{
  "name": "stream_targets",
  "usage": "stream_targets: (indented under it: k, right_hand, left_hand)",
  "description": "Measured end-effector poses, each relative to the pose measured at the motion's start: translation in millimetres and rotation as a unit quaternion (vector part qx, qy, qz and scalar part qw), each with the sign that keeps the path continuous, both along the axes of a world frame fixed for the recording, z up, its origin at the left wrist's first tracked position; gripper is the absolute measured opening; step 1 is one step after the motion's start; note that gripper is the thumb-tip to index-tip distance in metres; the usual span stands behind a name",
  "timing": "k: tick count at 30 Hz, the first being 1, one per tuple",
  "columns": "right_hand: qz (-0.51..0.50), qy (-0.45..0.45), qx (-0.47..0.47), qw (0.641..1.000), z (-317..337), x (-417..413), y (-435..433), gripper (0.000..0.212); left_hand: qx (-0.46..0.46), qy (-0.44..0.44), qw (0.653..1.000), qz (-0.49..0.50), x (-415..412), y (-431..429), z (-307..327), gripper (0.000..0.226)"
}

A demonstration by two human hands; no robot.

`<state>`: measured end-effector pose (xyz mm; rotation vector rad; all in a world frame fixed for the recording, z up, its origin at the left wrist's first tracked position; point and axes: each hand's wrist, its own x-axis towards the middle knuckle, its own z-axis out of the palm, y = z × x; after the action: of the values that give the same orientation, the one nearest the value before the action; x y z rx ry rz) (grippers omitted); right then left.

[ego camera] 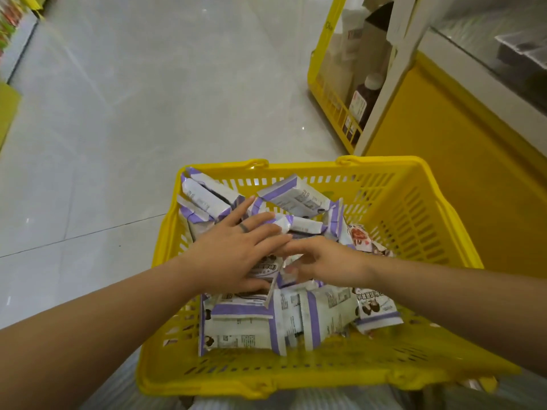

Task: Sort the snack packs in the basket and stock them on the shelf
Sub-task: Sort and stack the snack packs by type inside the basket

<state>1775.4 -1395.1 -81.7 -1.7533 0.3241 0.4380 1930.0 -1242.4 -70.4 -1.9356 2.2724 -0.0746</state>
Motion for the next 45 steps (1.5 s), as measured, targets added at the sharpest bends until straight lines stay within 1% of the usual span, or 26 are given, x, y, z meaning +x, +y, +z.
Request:
stream_targets:
  k: [2,5,7,8,10,11,12,14,17,21,23,24,26,27,28,30,32,33,37,39,40,41,42,43,44,45]
  right_hand:
    - [-0.069,0.014,-0.068,0.995,-4,-13,-21,0.031]
    - [-0.166,0.025,-0.205,0.964,-15,-34,-55,0.015]
    - [-0.167,0.073,-0.274,0.944,-28,-46,-74,0.008]
    - [-0.134,0.120,-0.294,0.939,-35,-51,-80,0.007]
    - [-0.026,0.224,-0.321,0.920,-49,-55,-84,0.046]
    - [0.021,0.258,-0.321,0.911,-55,-56,-84,0.063]
    - [0.051,0.276,-0.322,0.904,-61,-56,-84,0.075]
    - [0.085,0.294,-0.331,0.893,-72,-55,-85,0.083]
    - [0.088,0.325,-0.310,0.889,-81,-52,-92,0.096]
    - [-0.001,0.354,-0.158,0.922,-80,-45,-99,0.120]
    - [-0.041,0.332,-0.117,0.935,-83,-46,-95,0.132]
    - [-0.072,0.304,-0.090,0.946,-85,-47,-92,0.132]
    - [-0.156,0.215,-0.039,0.963,-89,-48,-82,0.121]
    - [-0.198,0.174,-0.032,0.964,-92,-47,-77,0.115]
    - [-0.233,0.148,-0.051,0.960,-97,-45,-72,0.107]
    - [-0.277,0.121,-0.160,0.940,-106,-41,-65,0.081]
    - [-0.303,0.112,-0.264,0.909,-104,-42,-67,0.036]
    - [-0.319,0.102,-0.289,0.897,-96,-44,-69,0.020]
    - [-0.399,0.029,-0.349,0.847,-49,-60,-86,0.017]
    - [-0.445,-0.035,-0.348,0.825,-22,-62,-85,0.005]
    - [-0.453,-0.076,-0.346,0.818,-9,-62,-81,0.007]
    - [-0.446,-0.113,-0.340,0.820,5,-59,-76,0.013]
    - [-0.427,-0.156,-0.317,0.833,16,-56,-70,0.018]
    - [-0.399,-0.182,-0.269,0.858,26,-52,-63,0.024]
    - [-0.361,-0.185,-0.212,0.889,32,-48,-57,0.028]
    - [-0.317,-0.164,-0.163,0.920,34,-43,-52,0.029]
  left_hand:
    - [-0.001,-0.013,1.000,-0.019,3,0,-1,0.071]
    - [-0.008,-0.015,0.999,-0.030,4,0,-2,0.063]
    - [-0.012,-0.019,0.999,-0.030,3,0,-2,0.060]
    - [-0.016,-0.020,0.999,-0.031,2,0,-2,0.059]
    - [-0.021,-0.023,0.999,-0.032,2,-1,-1,0.058]
    - [-0.022,-0.025,0.999,-0.031,1,-1,-1,0.057]
    - [-0.023,-0.027,0.999,-0.030,1,-1,-2,0.057]
    - [-0.020,-0.025,0.999,-0.026,1,-1,-2,0.057]
    - [-0.010,-0.022,0.999,-0.021,1,-2,-1,0.056]
    - [-0.001,-0.032,0.999,-0.017,0,-2,0,0.053]
    - [-0.006,-0.037,0.999,-0.018,0,-2,-1,0.051]
    - [-0.009,-0.037,0.999,-0.019,0,-2,-1,0.050]
    - [-0.013,-0.035,0.999,-0.021,0,-3,0,0.049]
    - [-0.013,-0.035,0.999,-0.020,0,-3,0,0.049]
    - [-0.011,-0.035,0.999,-0.018,-1,-3,0,0.049]
    - [-0.004,-0.034,0.999,-0.014,-1,-3,0,0.048]
    - [-0.005,-0.030,0.999,-0.014,0,-4,-1,0.047]
    - [-0.007,-0.031,0.999,-0.016,0,-4,-1,0.046]
    - [-0.021,-0.038,0.998,-0.035,1,-5,-2,0.037]
    - [-0.037,-0.030,0.998,-0.044,-1,-6,-1,0.031]
    - [-0.052,-0.020,0.997,-0.047,-4,-8,0,0.029]
    - [-0.072,-0.004,0.996,-0.049,-6,-9,2,0.029]
    - [-0.096,0.014,0.994,-0.048,-9,-12,3,0.030]
    - [-0.122,0.032,0.991,-0.045,-12,-14,3,0.033]
    - [-0.148,0.046,0.987,-0.043,-15,-17,4,0.037]
    - [-0.168,0.056,0.983,-0.044,-18,-21,5,0.042]
